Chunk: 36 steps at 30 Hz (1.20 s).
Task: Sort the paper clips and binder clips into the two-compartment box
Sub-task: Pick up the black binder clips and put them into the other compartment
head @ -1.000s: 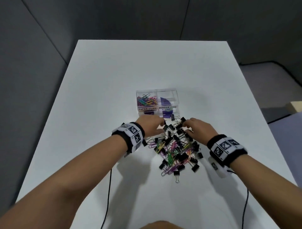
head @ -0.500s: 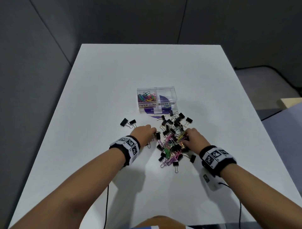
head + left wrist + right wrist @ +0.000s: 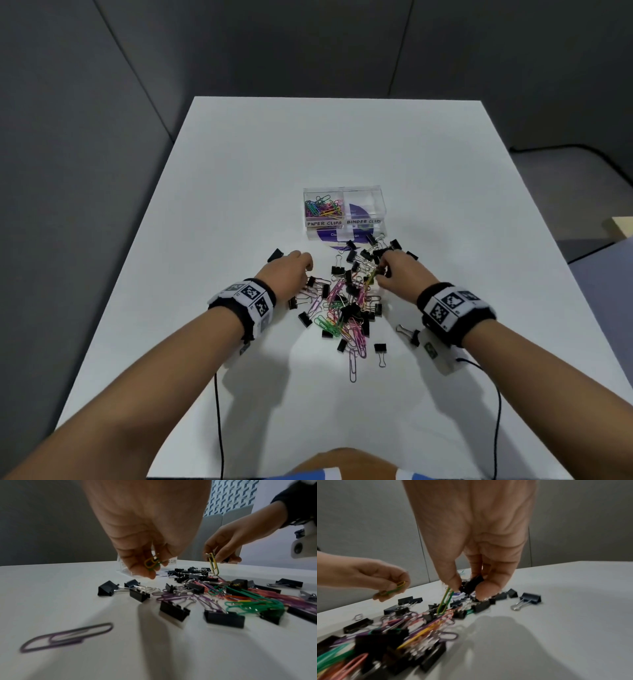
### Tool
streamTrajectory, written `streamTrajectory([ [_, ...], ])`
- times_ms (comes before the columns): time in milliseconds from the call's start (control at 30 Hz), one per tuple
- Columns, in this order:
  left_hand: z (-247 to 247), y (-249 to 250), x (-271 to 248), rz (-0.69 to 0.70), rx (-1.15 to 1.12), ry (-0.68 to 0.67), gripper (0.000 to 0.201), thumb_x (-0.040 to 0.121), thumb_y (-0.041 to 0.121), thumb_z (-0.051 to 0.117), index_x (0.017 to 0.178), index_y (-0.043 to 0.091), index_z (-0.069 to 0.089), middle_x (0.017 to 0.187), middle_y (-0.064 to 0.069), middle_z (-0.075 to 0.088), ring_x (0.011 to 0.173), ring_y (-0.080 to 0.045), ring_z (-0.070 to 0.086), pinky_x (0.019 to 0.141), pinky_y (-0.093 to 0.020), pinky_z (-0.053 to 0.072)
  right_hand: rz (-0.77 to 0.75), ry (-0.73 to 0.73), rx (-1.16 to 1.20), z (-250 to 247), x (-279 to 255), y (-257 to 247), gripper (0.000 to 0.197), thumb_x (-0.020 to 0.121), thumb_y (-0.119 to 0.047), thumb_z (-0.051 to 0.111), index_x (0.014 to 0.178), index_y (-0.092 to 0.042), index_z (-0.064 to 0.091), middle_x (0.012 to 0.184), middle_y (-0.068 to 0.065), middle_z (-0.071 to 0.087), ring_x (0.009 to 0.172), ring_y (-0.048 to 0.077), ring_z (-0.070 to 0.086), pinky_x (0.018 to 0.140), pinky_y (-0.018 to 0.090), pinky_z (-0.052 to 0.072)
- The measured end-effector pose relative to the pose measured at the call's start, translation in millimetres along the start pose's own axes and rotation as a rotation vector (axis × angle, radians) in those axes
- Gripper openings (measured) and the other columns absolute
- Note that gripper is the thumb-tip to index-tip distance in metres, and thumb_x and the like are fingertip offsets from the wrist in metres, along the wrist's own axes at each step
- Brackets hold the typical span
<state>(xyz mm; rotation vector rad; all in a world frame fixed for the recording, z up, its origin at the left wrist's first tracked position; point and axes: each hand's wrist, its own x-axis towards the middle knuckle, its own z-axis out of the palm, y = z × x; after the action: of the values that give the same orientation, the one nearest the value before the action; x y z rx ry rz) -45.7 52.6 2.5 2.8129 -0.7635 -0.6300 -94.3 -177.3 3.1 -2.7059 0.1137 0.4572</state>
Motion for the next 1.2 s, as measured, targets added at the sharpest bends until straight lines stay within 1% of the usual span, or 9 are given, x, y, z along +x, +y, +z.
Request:
streamTrajectory([
  [133, -8, 4, 4, -0.029, -0.043, -0.039, 0.027, 0.095, 0.008, 0.035, 0.118, 0.006, 0.049, 0.116, -0.014, 0.060, 0.101, -0.029, 0.057, 0.078, -0.033, 0.042, 0.102, -0.055, -0.121, -9, 1, 19, 0.022, 0.089, -0.022, 0.055, 0.105, -0.006, 0.055, 0.112, 0.012, 0.055, 0.083, 0.021, 0.052, 0.070, 0.028, 0.040],
  [233, -6, 12, 4, 0.034, 0.007, -0.075, 0.024, 0.095, 0.016, 0.037, 0.113, 0.006, 0.051, 0.109, -0.013, 0.063, 0.092, -0.028, 0.057, 0.076, -0.034, 0.044, 0.126, -0.088, -0.213, -5, -5, 26, 0.033, 0.089, -0.027, 0.057, 0.116, -0.010, 0.052, 0.123, 0.010, 0.052, 0.103, 0.026, 0.055, 0.077, 0.032, 0.044],
  [367, -1, 17, 7, 0.136, 0.161, -0.099, 0.025, 0.093, 0.028, 0.043, 0.108, 0.010, 0.052, 0.102, -0.008, 0.066, 0.092, -0.027, 0.061, 0.076, -0.033, 0.048, -0.133, 0.068, -0.307, 3, -10, 17, 0.035, 0.089, -0.010, 0.051, 0.123, -0.015, 0.051, 0.126, 0.007, 0.054, 0.113, 0.026, 0.051, 0.090, 0.033, 0.044],
  [633, 4, 7, 10, 0.183, 0.287, -0.147, 0.032, 0.095, 0.028, 0.048, 0.124, 0.013, 0.052, 0.117, -0.007, 0.064, 0.107, -0.027, 0.061, 0.083, -0.036, 0.049, -0.409, -0.111, -0.570, -2, -13, 30, 0.032, 0.089, -0.007, 0.054, 0.117, -0.022, 0.058, 0.122, 0.004, 0.055, 0.107, 0.024, 0.051, 0.090, 0.034, 0.040],
  [733, 7, 6, 9, 0.191, 0.299, -0.108, 0.031, 0.098, 0.028, 0.045, 0.124, 0.013, 0.052, 0.119, -0.007, 0.062, 0.108, -0.027, 0.060, 0.083, -0.035, 0.049, -0.448, -0.082, -0.641, -2, -9, 33, 0.029, 0.059, -0.019, 0.087, 0.082, -0.023, 0.069, 0.087, 0.003, 0.066, 0.075, 0.021, 0.062, 0.064, 0.032, 0.051],
  [800, 8, 5, 10, 0.203, 0.318, -0.096, 0.032, 0.098, 0.028, 0.043, 0.125, 0.012, 0.052, 0.120, -0.007, 0.061, 0.109, -0.027, 0.059, 0.081, -0.034, 0.048, -0.451, -0.060, -0.593, 3, -3, 38, 0.033, 0.044, -0.022, 0.093, 0.063, -0.023, 0.067, 0.070, -0.001, 0.064, 0.058, 0.017, 0.061, 0.049, 0.027, 0.049],
  [967, 4, 1, 12, 0.154, 0.236, -0.070, 0.032, 0.098, 0.029, 0.044, 0.123, 0.012, 0.054, 0.124, -0.007, 0.054, 0.110, -0.026, 0.058, 0.083, -0.036, 0.048, -0.418, -0.046, -0.368, -3, 1, 24, 0.010, 0.088, -0.012, 0.059, 0.091, -0.006, 0.067, 0.100, 0.010, 0.064, 0.091, 0.027, 0.060, 0.076, 0.033, 0.047],
  [1067, -3, -2, 12, 0.113, 0.131, -0.051, 0.032, 0.098, 0.029, 0.045, 0.124, 0.014, 0.054, 0.126, -0.006, 0.051, 0.107, -0.025, 0.058, 0.085, -0.035, 0.047, -0.265, -0.062, -0.208, -12, 4, 19, 0.015, 0.094, -0.016, 0.050, 0.099, -0.006, 0.060, 0.102, 0.010, 0.064, 0.081, 0.019, 0.054, 0.072, 0.026, 0.041],
  [1200, -12, -9, 15, 0.067, 0.113, -0.024, 0.029, 0.099, 0.027, 0.041, 0.121, 0.015, 0.057, 0.123, -0.004, 0.054, 0.107, -0.023, 0.058, 0.082, -0.032, 0.045, -0.142, -0.051, -0.075, -18, 6, 19, 0.028, 0.096, -0.016, 0.047, 0.123, -0.012, 0.048, 0.094, 0.010, 0.067, 0.075, 0.025, 0.059, 0.068, 0.031, 0.044],
])
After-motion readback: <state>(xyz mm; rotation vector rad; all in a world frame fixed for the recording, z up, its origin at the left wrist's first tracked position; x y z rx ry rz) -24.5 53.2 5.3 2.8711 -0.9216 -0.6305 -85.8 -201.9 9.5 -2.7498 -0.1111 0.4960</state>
